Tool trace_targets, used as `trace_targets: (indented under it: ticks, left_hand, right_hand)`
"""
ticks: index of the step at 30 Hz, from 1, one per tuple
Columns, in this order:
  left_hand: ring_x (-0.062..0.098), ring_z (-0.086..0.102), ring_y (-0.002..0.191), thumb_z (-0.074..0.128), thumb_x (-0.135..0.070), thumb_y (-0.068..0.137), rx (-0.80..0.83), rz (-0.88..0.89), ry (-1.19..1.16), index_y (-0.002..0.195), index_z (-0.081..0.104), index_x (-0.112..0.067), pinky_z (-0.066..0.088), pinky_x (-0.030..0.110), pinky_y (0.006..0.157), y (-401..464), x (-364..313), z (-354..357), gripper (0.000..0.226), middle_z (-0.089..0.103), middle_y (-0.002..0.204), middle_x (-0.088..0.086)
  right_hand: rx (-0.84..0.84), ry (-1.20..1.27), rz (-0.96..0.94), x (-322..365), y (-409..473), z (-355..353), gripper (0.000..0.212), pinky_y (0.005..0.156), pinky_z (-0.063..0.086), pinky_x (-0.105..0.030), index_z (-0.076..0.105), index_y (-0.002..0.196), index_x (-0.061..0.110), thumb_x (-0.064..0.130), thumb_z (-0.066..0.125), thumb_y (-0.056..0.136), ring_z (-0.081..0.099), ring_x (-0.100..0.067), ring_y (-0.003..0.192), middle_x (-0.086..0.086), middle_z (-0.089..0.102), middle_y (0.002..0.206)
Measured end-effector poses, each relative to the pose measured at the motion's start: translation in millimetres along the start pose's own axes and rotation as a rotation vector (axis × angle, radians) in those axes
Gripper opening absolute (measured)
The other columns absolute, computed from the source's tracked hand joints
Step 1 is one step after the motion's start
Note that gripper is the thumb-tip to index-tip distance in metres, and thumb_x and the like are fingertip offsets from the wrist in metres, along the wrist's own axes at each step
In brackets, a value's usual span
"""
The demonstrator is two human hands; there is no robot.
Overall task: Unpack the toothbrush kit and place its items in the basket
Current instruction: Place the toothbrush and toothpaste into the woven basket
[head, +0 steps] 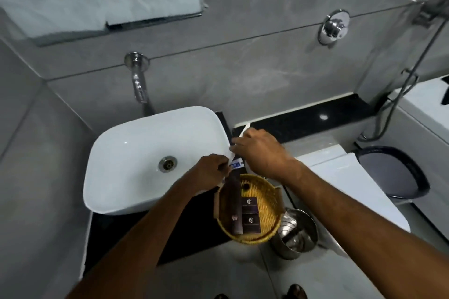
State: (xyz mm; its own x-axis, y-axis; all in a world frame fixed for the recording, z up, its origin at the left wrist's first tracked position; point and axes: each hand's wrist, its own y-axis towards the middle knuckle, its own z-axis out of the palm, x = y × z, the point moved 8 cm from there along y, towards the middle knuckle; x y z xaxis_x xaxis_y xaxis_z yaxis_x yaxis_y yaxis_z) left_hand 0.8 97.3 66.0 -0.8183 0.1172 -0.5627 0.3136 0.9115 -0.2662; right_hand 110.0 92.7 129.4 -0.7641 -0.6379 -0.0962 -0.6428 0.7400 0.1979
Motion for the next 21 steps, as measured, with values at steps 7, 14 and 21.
trace_targets:
  ticks: [7,14,21]
  left_hand:
    - [0.017,0.063,0.061,0.057,-0.022,0.086,0.031,0.117,-0.134,0.061,0.064,-0.019,0.050,0.036,0.068,-10.4,1.0,3.4,0.026,0.067,0.060,-0.001]
    - [0.022,0.069,0.060,0.054,-0.040,0.078,-0.241,-0.019,-0.355,0.069,0.070,-0.008,0.057,0.044,0.067,-12.4,18.7,-6.5,0.036,0.068,0.060,0.003]
    - [0.017,0.074,0.060,0.056,-0.038,0.082,-0.542,-0.339,-0.659,0.069,0.072,-0.024,0.061,0.043,0.072,-32.4,54.5,19.3,0.024,0.074,0.065,-0.004]
  right_hand:
    - [0.107,-0.048,-0.041,16.9,-5.5,-0.7,0.009,0.062,0.050,-0.038,0.068,0.089,0.015,0.012,0.069,0.080,0.053,-0.022,0.080,-0.002,0.066,0.082]
    - [0.236,-0.043,0.109,-9.4,-34.6,10.1,0.018,0.070,0.054,-0.038,0.064,0.103,0.009,0.017,0.067,0.086,0.057,-0.024,0.092,-0.009,0.065,0.097]
    - [0.266,0.498,1.047,-44.8,-122.6,82.8,0.018,0.044,0.035,-0.017,0.061,0.073,0.016,0.021,0.063,0.090,0.051,-0.007,0.054,0.001,0.058,0.065]
